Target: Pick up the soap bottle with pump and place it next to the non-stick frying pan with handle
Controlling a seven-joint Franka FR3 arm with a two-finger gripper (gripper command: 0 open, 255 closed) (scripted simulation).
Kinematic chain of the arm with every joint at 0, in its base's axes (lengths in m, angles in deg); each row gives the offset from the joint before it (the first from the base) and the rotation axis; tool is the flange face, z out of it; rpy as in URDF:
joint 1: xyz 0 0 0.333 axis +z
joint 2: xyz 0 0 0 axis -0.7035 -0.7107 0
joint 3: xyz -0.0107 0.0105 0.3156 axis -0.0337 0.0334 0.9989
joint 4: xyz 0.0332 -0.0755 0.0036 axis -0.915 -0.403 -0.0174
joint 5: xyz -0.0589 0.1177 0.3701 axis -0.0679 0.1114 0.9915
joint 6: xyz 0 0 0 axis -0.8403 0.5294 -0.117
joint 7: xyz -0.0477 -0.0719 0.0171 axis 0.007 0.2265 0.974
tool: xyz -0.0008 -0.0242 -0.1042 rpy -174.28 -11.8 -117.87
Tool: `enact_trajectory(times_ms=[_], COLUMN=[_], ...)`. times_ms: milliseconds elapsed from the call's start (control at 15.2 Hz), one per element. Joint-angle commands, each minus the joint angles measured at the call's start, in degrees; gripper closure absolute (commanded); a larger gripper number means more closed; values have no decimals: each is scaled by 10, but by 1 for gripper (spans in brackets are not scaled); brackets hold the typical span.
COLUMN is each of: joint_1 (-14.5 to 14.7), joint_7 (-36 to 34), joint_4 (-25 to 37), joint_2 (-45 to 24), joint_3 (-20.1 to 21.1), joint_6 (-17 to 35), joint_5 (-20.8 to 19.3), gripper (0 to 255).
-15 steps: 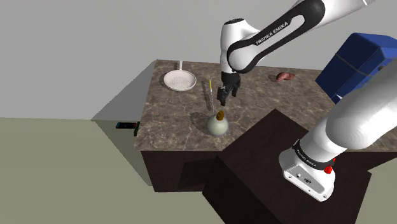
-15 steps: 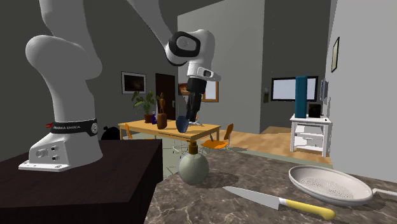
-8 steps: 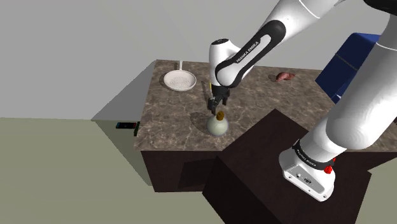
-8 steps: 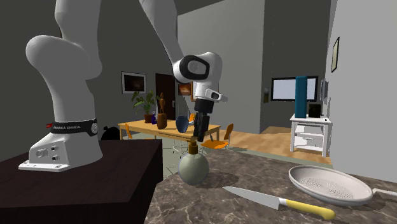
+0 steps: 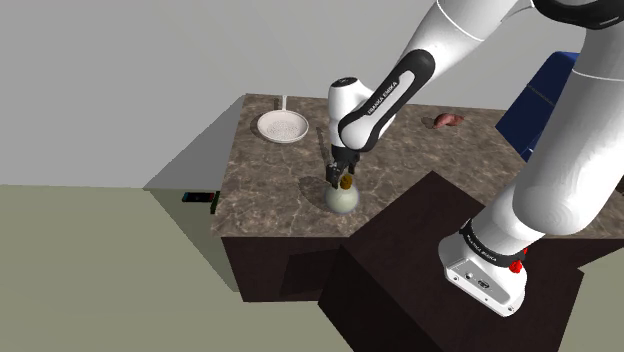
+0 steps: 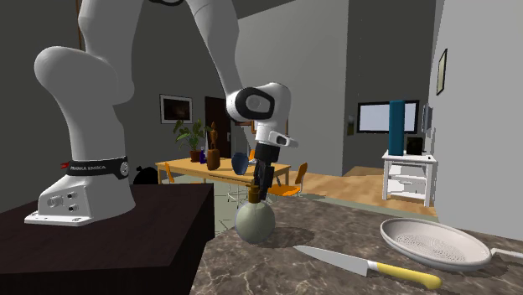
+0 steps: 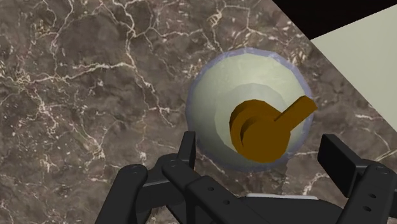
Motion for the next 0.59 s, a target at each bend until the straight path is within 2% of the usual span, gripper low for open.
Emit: enact_trajectory(times_ms=[0,330,396,528], joint_1=[0,0,0,0], joint_7=[0,0,0,0], joint_4=[0,0,0,0], joint_2=[-3,-2,-2,-2], joint_3=[-1,-1,-1,-1], joint_6=[3,2,2,2], joint_5=[-1,-1,-1,-1], gripper=[0,0,255,255])
